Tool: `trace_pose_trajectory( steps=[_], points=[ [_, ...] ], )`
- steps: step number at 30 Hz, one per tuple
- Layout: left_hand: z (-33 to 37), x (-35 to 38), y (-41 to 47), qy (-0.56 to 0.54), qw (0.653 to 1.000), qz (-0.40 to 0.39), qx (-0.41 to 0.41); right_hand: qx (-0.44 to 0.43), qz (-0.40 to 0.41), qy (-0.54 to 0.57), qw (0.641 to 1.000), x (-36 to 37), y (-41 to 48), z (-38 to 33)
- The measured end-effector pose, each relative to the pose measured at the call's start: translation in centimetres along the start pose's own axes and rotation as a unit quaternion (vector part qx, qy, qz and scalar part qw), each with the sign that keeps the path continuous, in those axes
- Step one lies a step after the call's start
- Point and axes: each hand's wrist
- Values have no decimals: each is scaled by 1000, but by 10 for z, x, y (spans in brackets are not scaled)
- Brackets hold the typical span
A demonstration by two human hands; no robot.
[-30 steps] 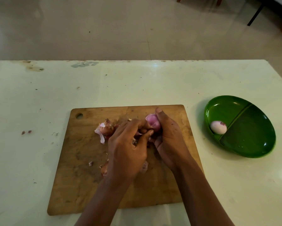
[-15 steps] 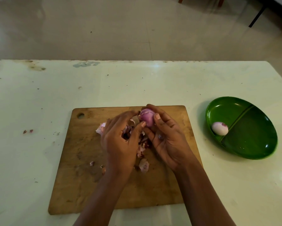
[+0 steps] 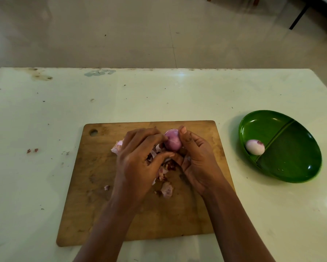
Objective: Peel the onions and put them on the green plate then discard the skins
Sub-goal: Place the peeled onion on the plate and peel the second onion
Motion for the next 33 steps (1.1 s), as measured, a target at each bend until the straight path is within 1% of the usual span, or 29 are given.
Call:
trace_pose_trajectory(
  steps=[3, 5, 8, 11, 21, 28, 33],
  points=[
    [6, -1, 1, -34, 999, 18, -6, -4, -2, -5, 1000, 0, 0, 1],
    [9, -2, 1, -51, 998, 24, -32, -3, -5, -7, 1000, 0, 0, 0],
    [11, -3, 1, -67, 994, 3, -81, 4, 2, -17, 1000, 0, -1, -1],
    [11, -3, 3, -74, 992, -23, -101, 4, 3, -23, 1000, -1, -1, -1],
    [7, -1, 0, -75, 994, -36, -75, -2, -12, -56, 998, -2, 0, 0],
    [5, 2, -2, -79, 994, -31, -72, -8, -18, -31, 999, 0, -1, 0],
    [9, 4, -1, -63, 995, -11, -72, -8, -1, 20, 1000, 7, -2, 3]
  ],
)
Point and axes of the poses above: each hand's wrist, its own y-axis towards the middle knuckle, its own x-axis out of the palm, z = x × y, and after that the axes turned 6 degrees about x, right-handed
